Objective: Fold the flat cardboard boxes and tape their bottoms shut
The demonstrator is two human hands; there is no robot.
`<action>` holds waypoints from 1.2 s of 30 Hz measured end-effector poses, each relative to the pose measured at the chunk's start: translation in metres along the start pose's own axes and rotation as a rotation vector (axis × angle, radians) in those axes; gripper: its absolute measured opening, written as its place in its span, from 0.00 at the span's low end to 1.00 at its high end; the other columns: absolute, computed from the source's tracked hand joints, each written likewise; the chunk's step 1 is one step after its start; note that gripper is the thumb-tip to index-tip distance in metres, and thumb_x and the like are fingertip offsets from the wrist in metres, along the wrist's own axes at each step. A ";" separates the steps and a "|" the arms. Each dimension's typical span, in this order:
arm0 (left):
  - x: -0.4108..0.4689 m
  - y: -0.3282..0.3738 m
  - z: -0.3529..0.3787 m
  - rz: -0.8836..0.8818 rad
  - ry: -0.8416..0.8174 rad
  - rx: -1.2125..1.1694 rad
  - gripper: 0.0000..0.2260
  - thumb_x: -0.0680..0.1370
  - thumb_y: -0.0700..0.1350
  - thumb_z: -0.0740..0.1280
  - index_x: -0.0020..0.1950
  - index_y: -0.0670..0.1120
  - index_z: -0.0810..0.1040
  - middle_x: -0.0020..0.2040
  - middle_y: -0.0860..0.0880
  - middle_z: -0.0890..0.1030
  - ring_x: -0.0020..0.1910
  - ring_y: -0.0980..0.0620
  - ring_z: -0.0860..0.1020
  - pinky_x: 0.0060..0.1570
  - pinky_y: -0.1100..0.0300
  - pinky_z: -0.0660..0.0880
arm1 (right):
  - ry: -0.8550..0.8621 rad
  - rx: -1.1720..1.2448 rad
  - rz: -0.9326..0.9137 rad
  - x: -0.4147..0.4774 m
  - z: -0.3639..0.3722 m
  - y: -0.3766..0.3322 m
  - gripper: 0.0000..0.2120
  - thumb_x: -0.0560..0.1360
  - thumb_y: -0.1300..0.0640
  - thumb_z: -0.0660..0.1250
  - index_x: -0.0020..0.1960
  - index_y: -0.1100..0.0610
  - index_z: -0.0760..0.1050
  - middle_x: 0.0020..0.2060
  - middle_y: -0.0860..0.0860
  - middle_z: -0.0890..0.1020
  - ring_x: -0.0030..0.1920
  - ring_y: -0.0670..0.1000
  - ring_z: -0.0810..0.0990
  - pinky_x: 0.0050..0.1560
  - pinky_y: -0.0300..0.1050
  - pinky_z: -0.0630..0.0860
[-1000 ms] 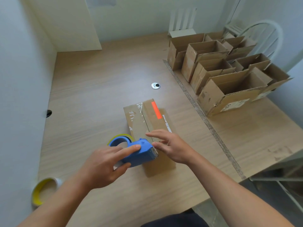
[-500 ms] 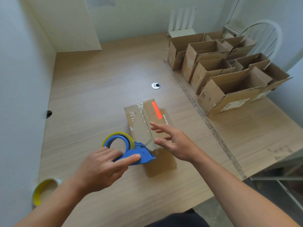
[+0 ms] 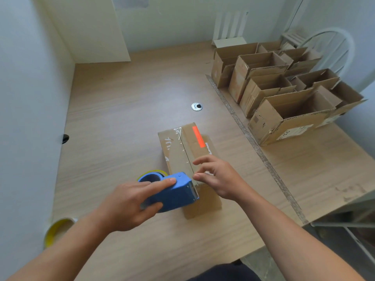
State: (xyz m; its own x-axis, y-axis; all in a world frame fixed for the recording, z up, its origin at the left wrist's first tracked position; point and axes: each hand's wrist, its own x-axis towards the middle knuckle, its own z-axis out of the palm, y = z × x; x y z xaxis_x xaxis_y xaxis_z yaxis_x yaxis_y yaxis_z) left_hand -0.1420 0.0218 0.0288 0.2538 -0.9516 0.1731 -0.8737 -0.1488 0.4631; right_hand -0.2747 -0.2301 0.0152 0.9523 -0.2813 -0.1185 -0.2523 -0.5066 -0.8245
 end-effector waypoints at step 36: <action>0.058 -0.009 0.006 -0.738 -0.571 -0.274 0.24 0.65 0.57 0.62 0.61 0.72 0.68 0.59 0.59 0.77 0.53 0.59 0.76 0.48 0.63 0.72 | 0.202 0.468 0.630 -0.003 0.007 0.093 0.06 0.81 0.56 0.66 0.56 0.49 0.78 0.41 0.51 0.82 0.42 0.47 0.80 0.38 0.41 0.72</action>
State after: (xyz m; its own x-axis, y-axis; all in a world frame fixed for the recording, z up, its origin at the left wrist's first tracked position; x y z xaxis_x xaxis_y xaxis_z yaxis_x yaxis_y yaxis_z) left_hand -0.1221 -0.0334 0.0291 0.3966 -0.6420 -0.6561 -0.4303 -0.7614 0.4848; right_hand -0.2999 -0.2707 -0.0644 0.5943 -0.5645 -0.5728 -0.5904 0.1774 -0.7874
